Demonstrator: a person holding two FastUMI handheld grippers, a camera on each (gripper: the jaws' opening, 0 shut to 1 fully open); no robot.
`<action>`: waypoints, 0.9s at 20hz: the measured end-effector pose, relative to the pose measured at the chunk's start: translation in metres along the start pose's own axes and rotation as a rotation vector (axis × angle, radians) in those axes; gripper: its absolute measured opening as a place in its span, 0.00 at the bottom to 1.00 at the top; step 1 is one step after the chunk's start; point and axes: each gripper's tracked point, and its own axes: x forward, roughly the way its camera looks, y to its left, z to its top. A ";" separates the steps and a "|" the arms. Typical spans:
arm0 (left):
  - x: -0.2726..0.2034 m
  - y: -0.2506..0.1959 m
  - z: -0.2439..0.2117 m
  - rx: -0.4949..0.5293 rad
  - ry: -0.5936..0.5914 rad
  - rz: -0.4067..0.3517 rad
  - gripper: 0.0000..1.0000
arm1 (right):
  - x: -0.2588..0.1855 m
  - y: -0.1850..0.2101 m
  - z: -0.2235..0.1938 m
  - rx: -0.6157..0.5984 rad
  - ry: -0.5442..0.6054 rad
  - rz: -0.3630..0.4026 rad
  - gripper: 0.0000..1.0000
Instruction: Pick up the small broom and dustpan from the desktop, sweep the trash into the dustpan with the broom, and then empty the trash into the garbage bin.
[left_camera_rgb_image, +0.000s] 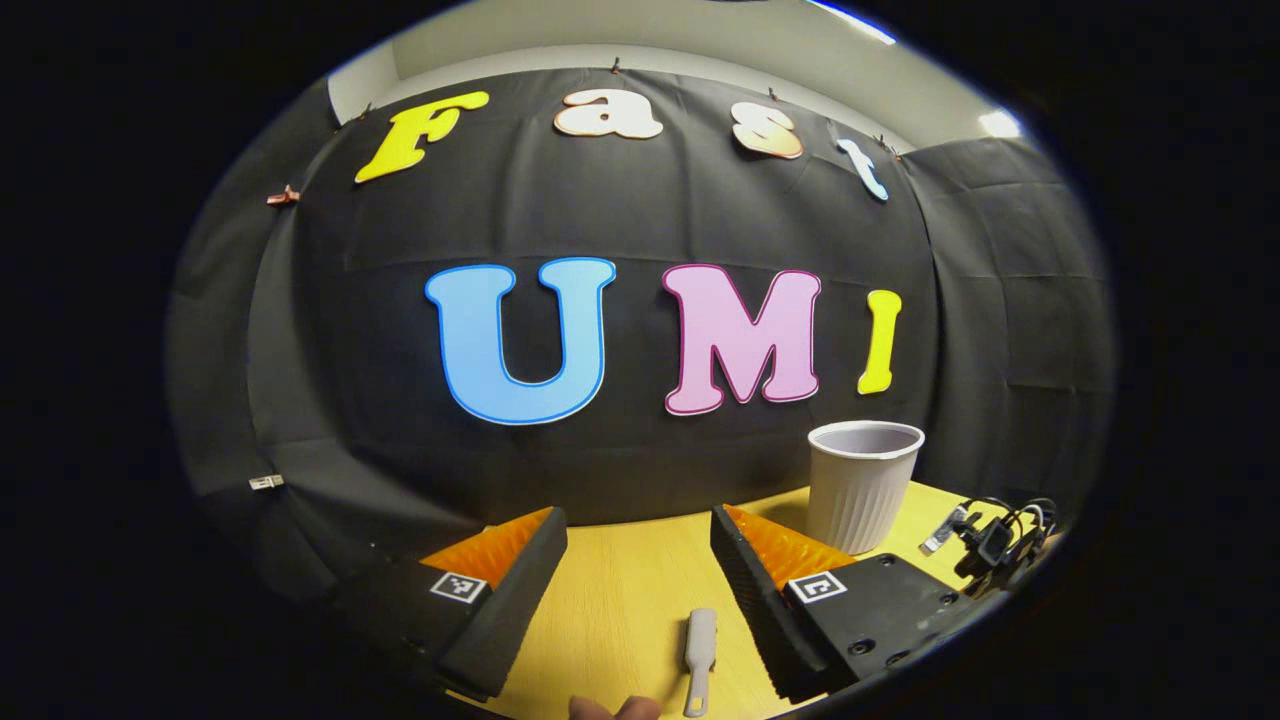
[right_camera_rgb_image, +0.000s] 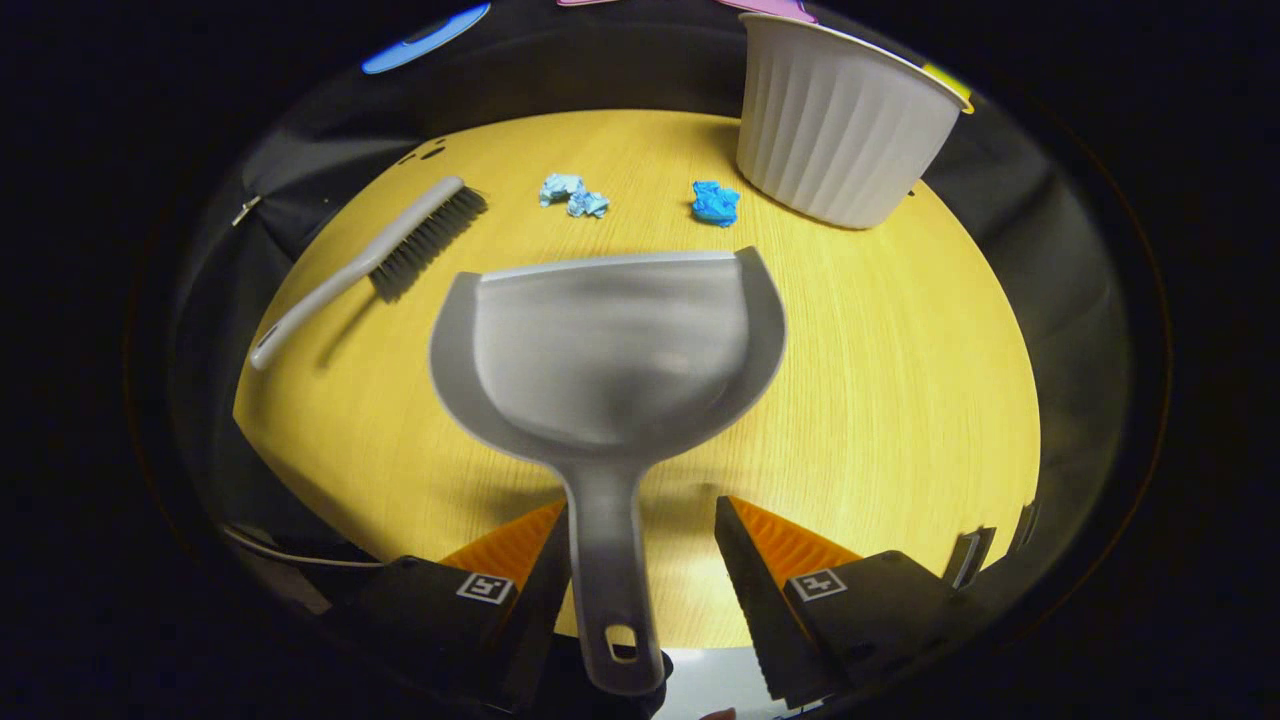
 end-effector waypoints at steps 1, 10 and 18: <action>-0.002 0.006 -0.003 -0.003 -0.001 0.000 0.94 | 0.006 0.004 0.003 0.000 0.009 -0.002 0.82; 0.001 0.021 -0.019 -0.040 0.026 0.034 0.94 | 0.023 0.012 0.020 -0.004 0.043 0.014 0.49; 0.015 0.000 -0.047 -0.075 0.094 0.025 0.94 | 0.014 0.012 0.022 -0.012 -0.032 0.030 0.36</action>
